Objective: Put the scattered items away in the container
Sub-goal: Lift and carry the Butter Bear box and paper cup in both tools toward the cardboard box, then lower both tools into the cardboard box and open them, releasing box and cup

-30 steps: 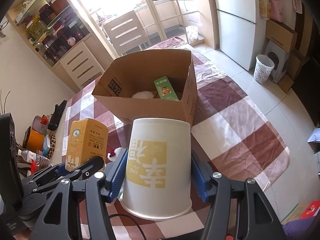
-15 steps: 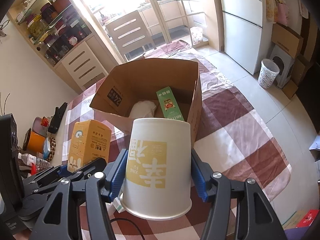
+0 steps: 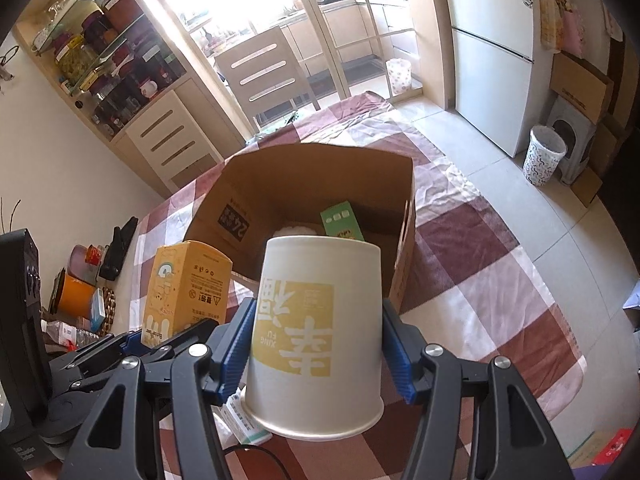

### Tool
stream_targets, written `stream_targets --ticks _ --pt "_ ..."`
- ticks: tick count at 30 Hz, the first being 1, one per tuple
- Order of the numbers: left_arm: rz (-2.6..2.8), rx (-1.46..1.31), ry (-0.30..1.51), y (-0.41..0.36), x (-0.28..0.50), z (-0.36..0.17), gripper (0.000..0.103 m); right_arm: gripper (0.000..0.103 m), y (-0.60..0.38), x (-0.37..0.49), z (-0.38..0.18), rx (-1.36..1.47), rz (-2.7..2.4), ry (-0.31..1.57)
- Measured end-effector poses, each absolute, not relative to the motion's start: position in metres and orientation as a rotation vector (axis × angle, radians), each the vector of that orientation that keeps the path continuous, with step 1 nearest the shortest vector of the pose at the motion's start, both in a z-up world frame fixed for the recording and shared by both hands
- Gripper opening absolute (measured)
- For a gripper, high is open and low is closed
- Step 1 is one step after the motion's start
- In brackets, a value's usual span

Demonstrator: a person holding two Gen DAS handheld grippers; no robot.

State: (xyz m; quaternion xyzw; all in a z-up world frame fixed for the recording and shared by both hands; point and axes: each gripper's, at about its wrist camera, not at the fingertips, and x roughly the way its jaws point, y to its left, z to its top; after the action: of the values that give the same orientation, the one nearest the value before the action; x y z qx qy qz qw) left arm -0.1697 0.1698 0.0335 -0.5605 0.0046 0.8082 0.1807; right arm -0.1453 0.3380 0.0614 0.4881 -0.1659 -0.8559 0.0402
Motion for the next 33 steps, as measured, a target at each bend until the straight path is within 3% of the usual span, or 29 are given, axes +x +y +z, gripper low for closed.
stream_targets --ticks 20,33 --pt "2.265 -1.499 0.010 0.192 -0.242 0.061 0.047 0.060 0.346 -0.210 0.087 1.418 -2.665 -0.523" --pt "2.184 -1.535 -0.002 0.206 -0.290 0.034 0.048 0.060 0.338 -0.262 0.070 1.469 -2.626 -0.536"
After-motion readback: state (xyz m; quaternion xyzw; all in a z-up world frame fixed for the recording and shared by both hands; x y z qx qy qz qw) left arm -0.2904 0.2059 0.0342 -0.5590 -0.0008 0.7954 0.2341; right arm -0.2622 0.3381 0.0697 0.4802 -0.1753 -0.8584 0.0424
